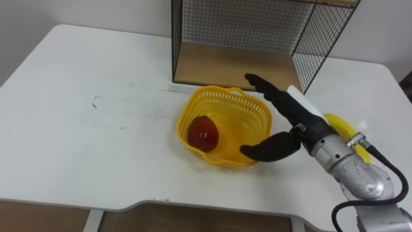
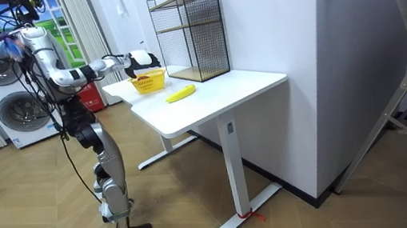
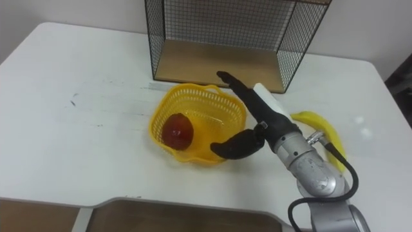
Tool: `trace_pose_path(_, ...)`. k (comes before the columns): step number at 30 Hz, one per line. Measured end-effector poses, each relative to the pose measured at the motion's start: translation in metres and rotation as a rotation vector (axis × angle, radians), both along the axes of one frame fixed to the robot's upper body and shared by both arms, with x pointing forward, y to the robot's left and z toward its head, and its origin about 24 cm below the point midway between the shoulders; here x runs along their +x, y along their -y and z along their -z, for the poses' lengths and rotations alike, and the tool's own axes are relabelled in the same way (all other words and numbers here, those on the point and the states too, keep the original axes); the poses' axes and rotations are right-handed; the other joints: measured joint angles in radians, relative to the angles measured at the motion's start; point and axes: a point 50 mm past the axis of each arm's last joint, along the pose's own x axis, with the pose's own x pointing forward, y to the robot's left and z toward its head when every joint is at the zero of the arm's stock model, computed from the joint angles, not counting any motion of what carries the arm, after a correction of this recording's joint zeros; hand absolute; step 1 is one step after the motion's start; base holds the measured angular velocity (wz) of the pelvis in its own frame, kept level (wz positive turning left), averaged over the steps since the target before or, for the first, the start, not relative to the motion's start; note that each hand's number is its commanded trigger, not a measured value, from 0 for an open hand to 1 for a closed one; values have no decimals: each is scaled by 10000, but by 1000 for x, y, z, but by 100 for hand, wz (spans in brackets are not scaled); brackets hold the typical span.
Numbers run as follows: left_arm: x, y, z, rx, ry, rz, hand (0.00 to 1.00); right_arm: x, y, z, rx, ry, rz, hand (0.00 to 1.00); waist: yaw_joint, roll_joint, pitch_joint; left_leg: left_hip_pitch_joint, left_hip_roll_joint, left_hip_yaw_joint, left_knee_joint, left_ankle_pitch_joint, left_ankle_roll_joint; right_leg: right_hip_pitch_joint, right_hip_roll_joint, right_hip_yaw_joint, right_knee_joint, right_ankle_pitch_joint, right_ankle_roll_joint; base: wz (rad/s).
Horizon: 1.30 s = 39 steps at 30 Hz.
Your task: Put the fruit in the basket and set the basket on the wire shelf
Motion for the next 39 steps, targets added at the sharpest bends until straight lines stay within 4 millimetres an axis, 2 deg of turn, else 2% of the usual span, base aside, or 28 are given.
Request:
trace_pose_path(7,-2,0,0,11,-32,-20,0,2,18,-11,561,815,1095,0,-26,-53,13,1,3,-3,69,0,0,21,-2,-1,19,1,-1,0)
trace_pose_path(13,-6,0,0,38,-127,-77,0,3,34,-20,876,1431,2128,0,-217,-53,17,8,3,-11,58,0,0,44,0,2,18,6,-1,0)
trace_pose_path(18,-9,0,0,40,-199,-112,0,2,45,-26,974,1878,2896,0,-247,18,61,25,13,39,32,0,0,25,18,57,18,14,-4,-1)
trace_pose_path(21,-6,0,0,48,-101,-293,0,2,46,-26,1021,1925,3018,0,-262,56,82,28,14,57,11,0,0,5,18,30,13,15,-4,0)
trace_pose_path(25,-7,0,0,38,-113,-300,0,3,50,-21,1017,1804,3263,0,-298,46,65,29,14,58,15,-1,0,5,7,-14,9,15,-4,0)
trace_pose_path(30,-7,2,1,-48,-146,-366,0,2,71,-15,744,1724,4383,0,-351,23,59,22,3,52,21,0,0,-2,-7,-29,18,14,-3,0)
trace_pose_path(35,-12,1,1,12,-415,-475,0,3,80,-13,822,1841,5065,0,-525,-124,64,20,0,44,50,1,1,5,-7,-26,16,14,-3,0)
trace_pose_path(37,-14,0,1,39,-506,-512,0,6,85,-8,1205,1632,5365,0,-570,-256,11,18,-1,38,80,1,1,17,-11,-35,13,14,-3,0)
trace_pose_path(39,-14,0,1,69,-563,-547,0,10,91,-1,1412,1313,5754,0,-637,-295,-16,19,1,34,99,1,1,26,-10,-35,18,14,-3,0)
